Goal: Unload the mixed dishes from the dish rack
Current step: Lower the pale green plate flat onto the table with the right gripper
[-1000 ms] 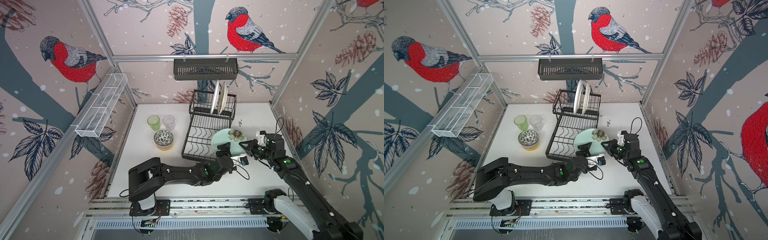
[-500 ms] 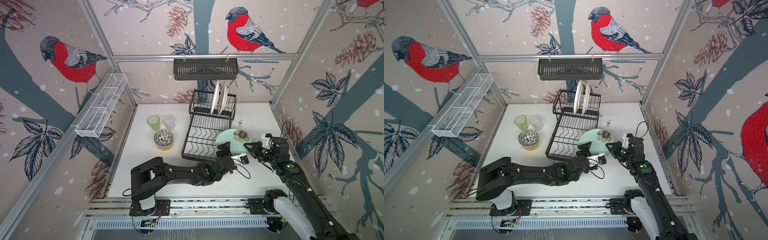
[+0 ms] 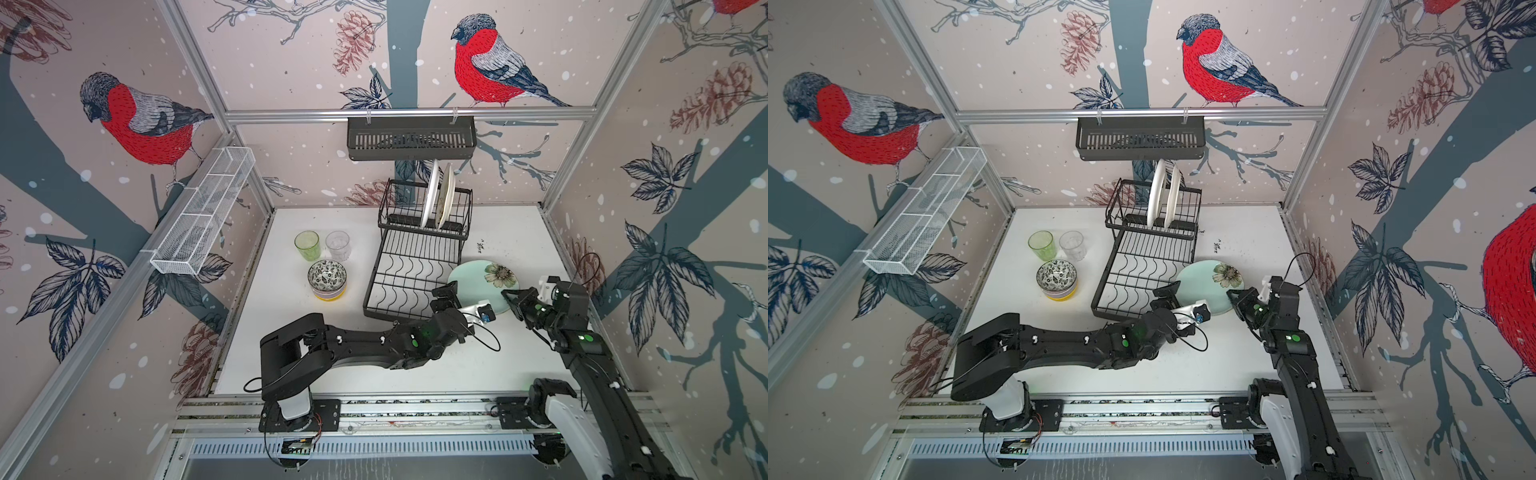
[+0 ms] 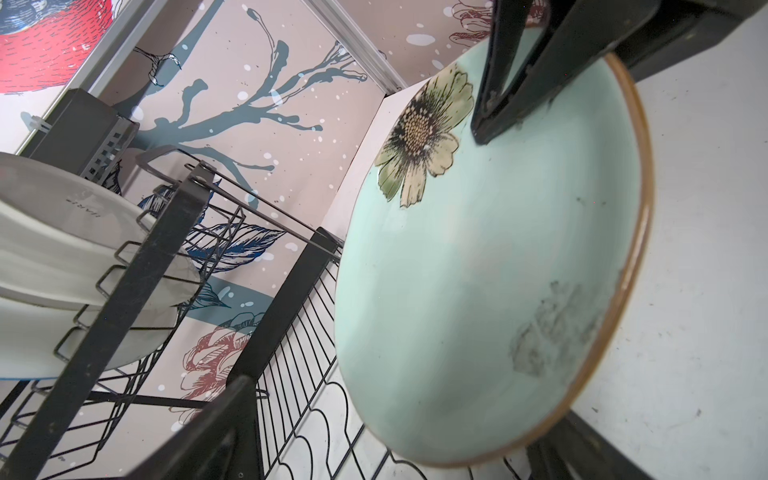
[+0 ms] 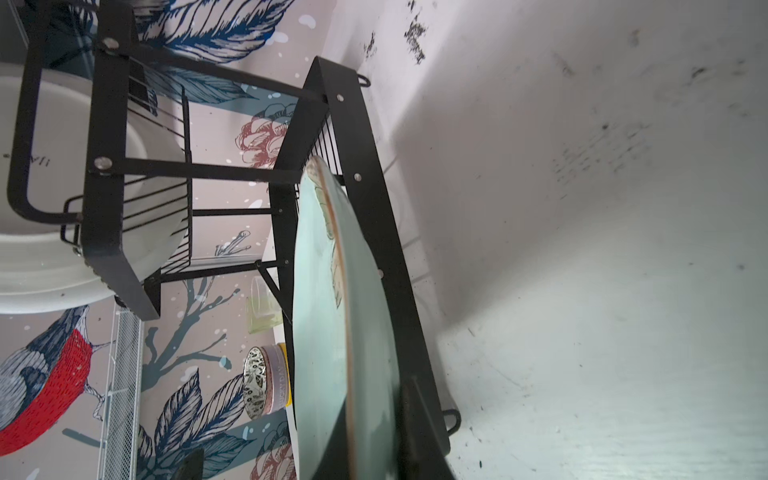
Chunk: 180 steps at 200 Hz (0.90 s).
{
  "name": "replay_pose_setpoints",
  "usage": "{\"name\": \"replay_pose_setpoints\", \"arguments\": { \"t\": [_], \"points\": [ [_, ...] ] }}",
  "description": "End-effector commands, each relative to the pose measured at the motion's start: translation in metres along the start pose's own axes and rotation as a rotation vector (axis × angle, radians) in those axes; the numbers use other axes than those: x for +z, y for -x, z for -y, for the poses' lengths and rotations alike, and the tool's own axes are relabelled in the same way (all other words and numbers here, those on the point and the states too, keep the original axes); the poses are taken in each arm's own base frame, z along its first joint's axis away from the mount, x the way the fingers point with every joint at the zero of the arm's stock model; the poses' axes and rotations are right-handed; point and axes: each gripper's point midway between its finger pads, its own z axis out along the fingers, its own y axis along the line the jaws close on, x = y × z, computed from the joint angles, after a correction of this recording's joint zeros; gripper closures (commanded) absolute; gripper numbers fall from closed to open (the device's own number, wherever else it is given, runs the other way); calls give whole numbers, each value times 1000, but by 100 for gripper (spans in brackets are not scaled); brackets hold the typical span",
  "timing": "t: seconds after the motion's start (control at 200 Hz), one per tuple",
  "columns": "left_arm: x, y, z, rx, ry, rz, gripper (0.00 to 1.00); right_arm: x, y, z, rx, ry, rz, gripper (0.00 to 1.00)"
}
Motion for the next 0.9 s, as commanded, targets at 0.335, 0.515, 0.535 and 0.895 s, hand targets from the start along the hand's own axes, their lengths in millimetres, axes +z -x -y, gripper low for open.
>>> {"name": "replay_pose_setpoints", "arguments": {
  "t": [0.335, 0.515, 0.535, 0.895],
  "points": [
    [-11, 14, -41, -63, 117, 21, 2, -4, 42, 21, -22, -20, 97, 100],
    [-13, 13, -47, -66, 140, 25, 3, 2, 48, 39, -6, -73, 100, 100],
    [-13, 12, -47, -65, 141, 23, 3, 3, 48, 41, -4, -81, 98, 100],
    [-14, 5, -45, -136, 142, 33, 2, 22, 51, 76, -13, -204, 47, 100]
  ]
}}
